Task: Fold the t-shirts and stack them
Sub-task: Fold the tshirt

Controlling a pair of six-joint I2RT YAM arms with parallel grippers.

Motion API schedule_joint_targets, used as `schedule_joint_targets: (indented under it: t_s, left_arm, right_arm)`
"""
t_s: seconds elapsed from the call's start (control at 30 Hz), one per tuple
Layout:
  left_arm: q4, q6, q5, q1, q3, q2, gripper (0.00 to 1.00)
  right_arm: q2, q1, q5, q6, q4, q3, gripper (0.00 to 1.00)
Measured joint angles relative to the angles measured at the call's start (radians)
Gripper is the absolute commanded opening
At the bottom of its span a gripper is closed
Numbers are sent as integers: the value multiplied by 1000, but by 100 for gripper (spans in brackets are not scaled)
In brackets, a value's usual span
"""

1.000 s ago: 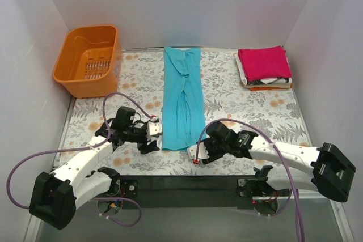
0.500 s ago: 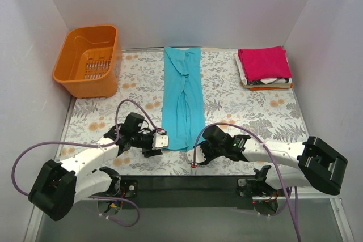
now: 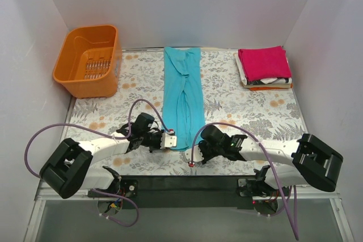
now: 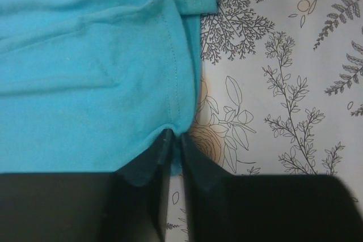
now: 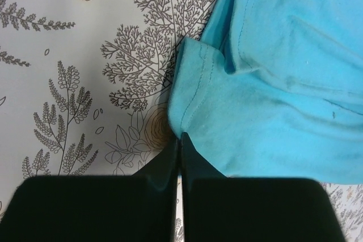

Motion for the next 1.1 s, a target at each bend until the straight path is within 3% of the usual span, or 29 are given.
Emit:
schedule_joint_targets:
  t_s: [0.27, 0.63, 0.77, 1.1]
  left_arm:
    - [-89, 22, -40, -24, -1, -90, 0]
    - [-241, -24, -19, -79, 6, -270, 0]
    - [-256, -58, -18, -56, 43, -234, 0]
    - [-169, -35, 10, 135, 196, -41, 0]
  right_arm:
    - [18, 0, -31, 82, -125, 72, 1]
    - [-74, -5, -87, 174, -298, 145, 1]
    - [-74, -55, -85, 163, -309, 171, 1]
    - [25, -197, -91, 62, -322, 307, 1]
